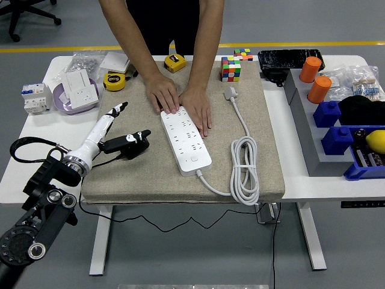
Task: Pick up the plug,place it near the board,insert it into the board,press the button
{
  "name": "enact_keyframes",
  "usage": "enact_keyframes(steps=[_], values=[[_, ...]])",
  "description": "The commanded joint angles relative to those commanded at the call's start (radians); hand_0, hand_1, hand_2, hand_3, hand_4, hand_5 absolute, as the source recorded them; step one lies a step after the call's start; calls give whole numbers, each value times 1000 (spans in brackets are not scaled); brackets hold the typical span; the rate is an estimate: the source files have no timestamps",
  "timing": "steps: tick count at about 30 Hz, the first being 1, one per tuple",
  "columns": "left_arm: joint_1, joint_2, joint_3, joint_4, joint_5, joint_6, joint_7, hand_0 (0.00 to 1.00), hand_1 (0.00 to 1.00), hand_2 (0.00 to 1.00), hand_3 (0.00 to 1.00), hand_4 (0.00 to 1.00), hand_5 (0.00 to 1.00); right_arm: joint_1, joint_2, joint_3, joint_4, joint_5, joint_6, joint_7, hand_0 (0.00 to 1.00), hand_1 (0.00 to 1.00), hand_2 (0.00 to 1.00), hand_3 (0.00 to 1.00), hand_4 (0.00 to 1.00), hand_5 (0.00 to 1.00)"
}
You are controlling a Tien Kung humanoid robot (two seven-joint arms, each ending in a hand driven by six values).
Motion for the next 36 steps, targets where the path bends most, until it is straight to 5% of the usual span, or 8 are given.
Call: enact_keyframes(steps=[4,7,16,18,29,30,35,36], values=[[-40,-8,52,48,107,17,-4,924,965,946,965,998,476,2,-1,-4,0,2,0,1,824,732,710,716,998,625],[-95,-28,100,141,232,74,-35,871,939,914,901,998,426,2,-1,-4,0,2,0,1,823,731,710,716,998,624],[-146,-76,58,322,347,176,-64,841,913,888,864,998,392,-2,-2,10,0,-10,2,-1,823,730,709,715,998,625],[-145,-76,44,336,347,185,-59,730,812,800,814,998,355,-3,-2,15,0,-14,2,-2,823,730,709,715,998,625],[-123,-67,-7,327,347,190,-16,649,739,732,764,998,354,1,-2,15,0,-5,1,4,823,730,709,713,998,626],[-122,-66,-8,328,347,190,-14,470,531,513,532,998,353,2,-2,16,0,-5,1,4,823,729,709,713,998,625],[-120,-63,-8,334,347,191,-11,470,531,513,532,998,353,0,-2,19,0,-7,1,3,823,729,709,713,998,625],[-120,-63,-7,334,347,192,-12,343,326,395,468,907,253,0,-2,19,0,-8,1,3,823,730,708,713,998,627]])
